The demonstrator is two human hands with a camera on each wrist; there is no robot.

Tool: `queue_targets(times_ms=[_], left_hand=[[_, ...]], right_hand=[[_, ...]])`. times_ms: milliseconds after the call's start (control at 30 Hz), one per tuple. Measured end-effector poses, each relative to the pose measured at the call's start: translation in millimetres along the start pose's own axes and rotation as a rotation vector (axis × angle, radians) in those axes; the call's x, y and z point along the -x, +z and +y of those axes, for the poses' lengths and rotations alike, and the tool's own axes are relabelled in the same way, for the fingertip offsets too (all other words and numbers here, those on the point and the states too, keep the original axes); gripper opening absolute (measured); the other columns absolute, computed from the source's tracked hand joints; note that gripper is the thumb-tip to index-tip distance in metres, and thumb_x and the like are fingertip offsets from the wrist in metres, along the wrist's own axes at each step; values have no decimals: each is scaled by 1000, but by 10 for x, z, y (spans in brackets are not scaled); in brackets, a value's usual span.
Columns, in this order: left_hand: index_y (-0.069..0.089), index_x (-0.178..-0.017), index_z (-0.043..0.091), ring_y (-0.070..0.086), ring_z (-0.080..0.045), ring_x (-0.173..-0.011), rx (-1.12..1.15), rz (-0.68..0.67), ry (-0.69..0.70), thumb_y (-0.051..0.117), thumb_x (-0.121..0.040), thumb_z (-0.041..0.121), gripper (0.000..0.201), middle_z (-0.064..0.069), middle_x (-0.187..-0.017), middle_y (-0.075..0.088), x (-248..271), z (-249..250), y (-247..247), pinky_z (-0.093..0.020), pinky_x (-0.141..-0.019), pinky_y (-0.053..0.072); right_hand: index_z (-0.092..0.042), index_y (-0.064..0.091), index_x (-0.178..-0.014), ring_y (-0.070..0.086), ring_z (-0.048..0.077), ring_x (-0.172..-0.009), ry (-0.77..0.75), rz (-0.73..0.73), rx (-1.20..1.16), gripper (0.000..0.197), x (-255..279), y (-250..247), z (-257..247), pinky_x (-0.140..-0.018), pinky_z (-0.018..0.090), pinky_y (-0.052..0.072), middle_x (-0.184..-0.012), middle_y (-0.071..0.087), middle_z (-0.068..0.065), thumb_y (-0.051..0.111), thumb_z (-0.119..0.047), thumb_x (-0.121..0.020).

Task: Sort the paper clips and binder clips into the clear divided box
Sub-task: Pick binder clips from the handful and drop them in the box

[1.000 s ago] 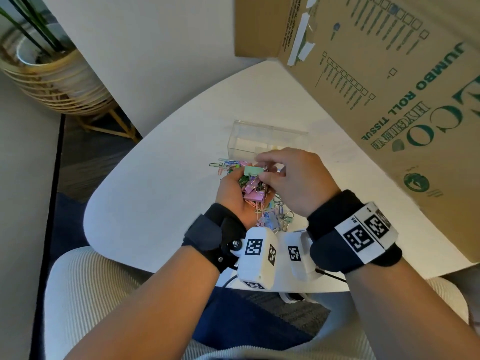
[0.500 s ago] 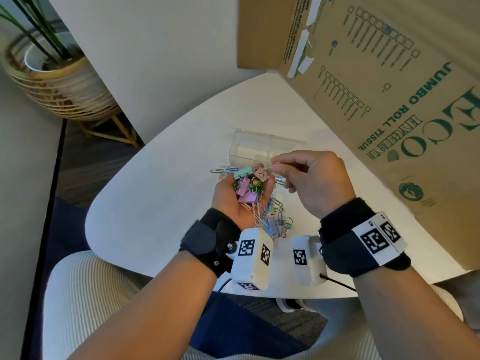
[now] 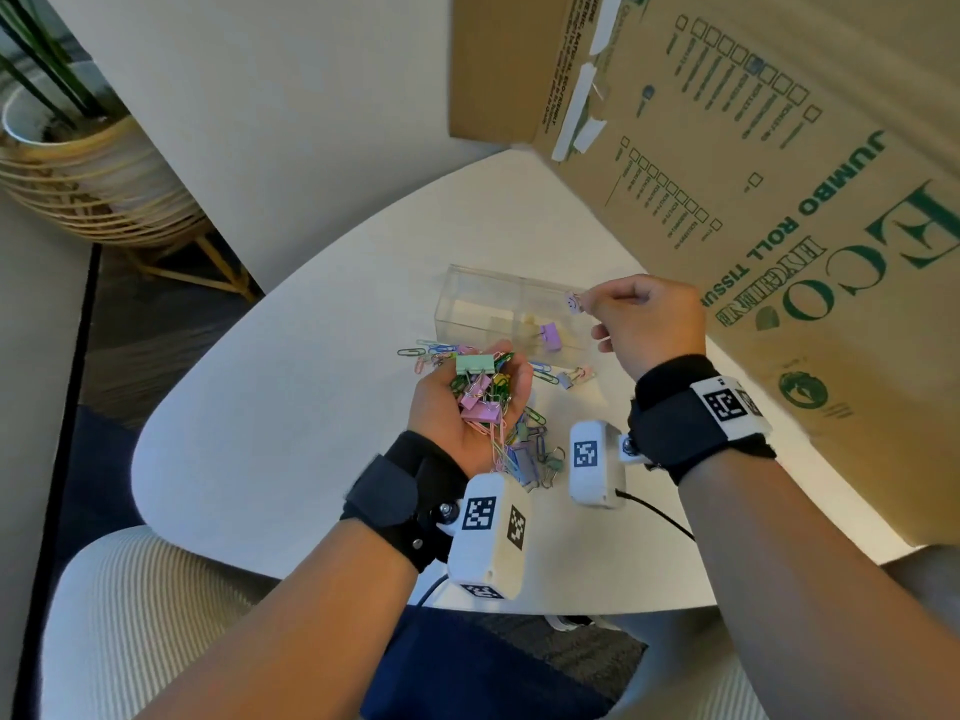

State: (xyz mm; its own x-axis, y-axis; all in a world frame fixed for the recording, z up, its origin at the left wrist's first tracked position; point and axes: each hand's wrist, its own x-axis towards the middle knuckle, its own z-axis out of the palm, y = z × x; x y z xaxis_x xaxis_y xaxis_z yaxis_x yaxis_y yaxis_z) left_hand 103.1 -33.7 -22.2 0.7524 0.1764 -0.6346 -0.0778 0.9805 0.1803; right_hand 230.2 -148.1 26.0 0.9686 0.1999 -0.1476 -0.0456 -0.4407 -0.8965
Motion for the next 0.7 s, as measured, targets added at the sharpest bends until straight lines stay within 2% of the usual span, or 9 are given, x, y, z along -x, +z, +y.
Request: queue_targets(times_ms=[100,167,233,267,367,433,533,600,700], left_hand=[[66,-99,-4,68,-28,-73,5,11,-6,39,-96,28,42,-17,-83,68,-21,-8,-12,-36,-71,58],[66,-99,-5,69,-29,-70,9,15,-8,40,-95,28,42,-17,-81,69,-20,-6,-8,-36,-72,57],[67,-98,-5,69,-29,-70,3,11,-17,40,-96,27,42,-18,-84,68,-20,0,0,-36,-73,57],[68,-95,-5,69,-29,-70,-1,4,-17,39,-96,27,43,-18,-85,68,-11,2,9,-36,-74,57],[71,-87,-2,69,-28,-71,-4,-23,-17,38,-97,26,44,-17,-83,69,-13,-23,30,-36,-73,57],[64,-102,2,68,-28,-86,-4,-43,-18,39,-96,25,34,-17,-96,69,-17,-43,19,-37,-83,56],[49,-132,5,58,-30,-116,-45,-47,-44,39,-96,28,44,-18,-128,58,-29,-50,-37,-41,-101,45],[50,-131,4,57,-30,-114,-57,-46,-42,38,-97,28,44,-18,-126,57,-25,-48,-48,-40,-98,47],[53,-128,3,55,-30,-114,-77,-46,-36,36,-98,28,42,-19,-123,56,-15,-39,-58,-38,-103,41]], right_hand=[[-24,74,-90,69,20,-79,-13,-95,114,12,-46,23,-22,-80,41,59,-84,74,-1,70,-22,-79],[-26,70,-106,67,11,-81,-72,-142,168,23,-18,27,-40,-86,30,55,-91,72,-5,66,-20,-83],[-26,69,-107,64,0,-68,-155,-182,185,22,81,27,-93,-73,9,49,-88,69,-7,63,-18,-87],[-27,70,-103,63,-2,-67,-194,-214,198,19,148,33,-122,-67,6,46,-85,68,-9,64,-19,-87],[-29,72,-95,60,3,-75,-290,-371,263,11,369,63,-235,-69,12,44,-80,68,-14,67,-23,-87],[-30,73,-97,60,2,-73,-357,-478,324,13,487,88,-308,-71,13,45,-83,68,-16,69,-26,-85],[-30,73,-103,54,-5,-72,-425,-560,456,20,544,130,-350,-70,13,41,-95,67,-16,70,-30,-83],[-30,72,-109,52,-2,-72,-426,-582,514,24,533,146,-345,-73,21,42,-99,67,-12,69,-32,-85],[-33,69,-114,57,12,-88,-432,-615,625,28,552,160,-338,-84,34,47,-98,61,-5,68,-33,-85]])
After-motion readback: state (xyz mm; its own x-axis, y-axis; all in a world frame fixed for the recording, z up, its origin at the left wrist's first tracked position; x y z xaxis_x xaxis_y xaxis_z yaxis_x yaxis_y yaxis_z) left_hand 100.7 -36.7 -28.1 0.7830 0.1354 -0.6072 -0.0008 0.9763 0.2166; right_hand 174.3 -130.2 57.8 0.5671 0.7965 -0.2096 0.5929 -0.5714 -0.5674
